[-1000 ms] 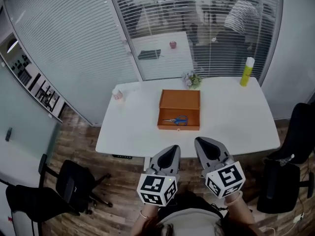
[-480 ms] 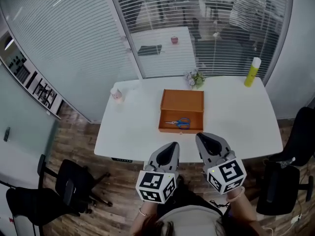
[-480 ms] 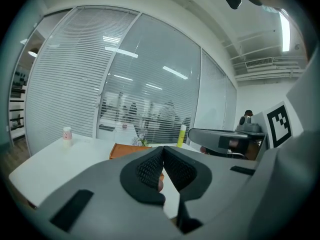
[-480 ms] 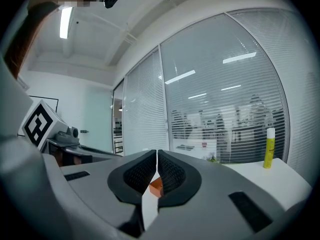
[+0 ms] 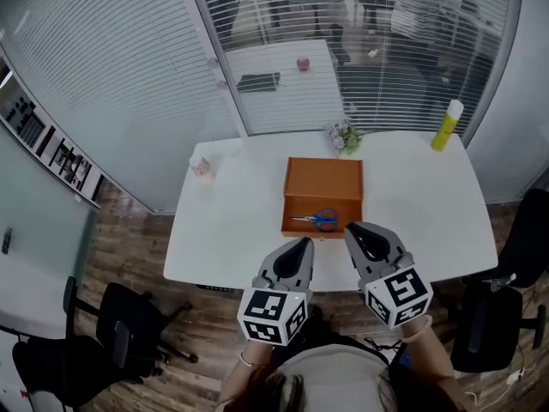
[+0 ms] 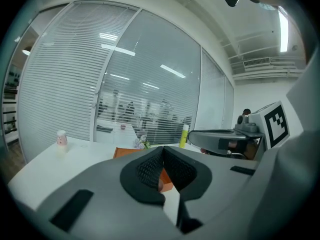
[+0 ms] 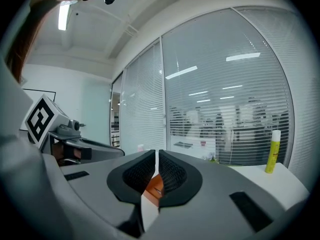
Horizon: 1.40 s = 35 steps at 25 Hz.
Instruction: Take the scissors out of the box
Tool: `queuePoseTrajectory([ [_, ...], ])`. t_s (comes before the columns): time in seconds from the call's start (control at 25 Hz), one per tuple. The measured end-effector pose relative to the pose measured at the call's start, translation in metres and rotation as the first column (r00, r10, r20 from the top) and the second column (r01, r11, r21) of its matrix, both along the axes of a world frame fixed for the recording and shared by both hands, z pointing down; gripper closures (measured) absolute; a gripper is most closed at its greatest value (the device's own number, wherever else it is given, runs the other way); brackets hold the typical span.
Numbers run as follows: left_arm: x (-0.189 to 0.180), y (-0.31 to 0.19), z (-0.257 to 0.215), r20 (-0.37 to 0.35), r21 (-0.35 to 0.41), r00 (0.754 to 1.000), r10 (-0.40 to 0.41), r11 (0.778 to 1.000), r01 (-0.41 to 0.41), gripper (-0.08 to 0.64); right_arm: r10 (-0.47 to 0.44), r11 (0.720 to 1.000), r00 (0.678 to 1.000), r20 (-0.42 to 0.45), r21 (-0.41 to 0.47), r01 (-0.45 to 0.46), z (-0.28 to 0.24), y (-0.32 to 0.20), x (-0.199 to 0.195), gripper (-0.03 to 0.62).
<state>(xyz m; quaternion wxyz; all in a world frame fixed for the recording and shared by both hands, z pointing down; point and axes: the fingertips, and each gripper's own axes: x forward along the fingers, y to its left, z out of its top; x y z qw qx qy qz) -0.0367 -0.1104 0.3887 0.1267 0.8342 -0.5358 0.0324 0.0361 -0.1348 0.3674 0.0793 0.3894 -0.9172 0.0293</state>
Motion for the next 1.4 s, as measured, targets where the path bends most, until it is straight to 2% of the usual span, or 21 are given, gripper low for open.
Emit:
queuePoseTrajectory([
  [0.48, -0.032, -0.037, 0.012, 0.002, -0.020, 0.997, 0.080, 0.997, -0.080, 0.540, 0.010, 1.000, 0.995, -0.102, -0.023, -0.013, 0.016, -0.037, -0.034, 0.542],
  [0.88, -0.039, -0.059, 0.020, -0.018, -0.044, 0.992, 0.128, 0.991, -0.129, 0.540, 0.022, 0.998, 0.985, -0.173, -0.057, -0.032, 0.034, -0.062, -0.042, 0.528],
  [1.16, -0.039, -0.079, 0.027, -0.016, -0.051, 0.995, 0.102, 0.993, -0.102, 0.540, -0.042, 0.996, 0.972, -0.232, -0.086, 0.023, 0.054, -0.079, -0.046, 0.517],
  [1.4, -0.038, -0.094, 0.032, -0.016, -0.062, 0.997, 0.076, 0.995, -0.077, 0.540, -0.125, 0.988, 0.947, -0.296, -0.124, 0.091, 0.076, -0.092, -0.050, 0.508],
])
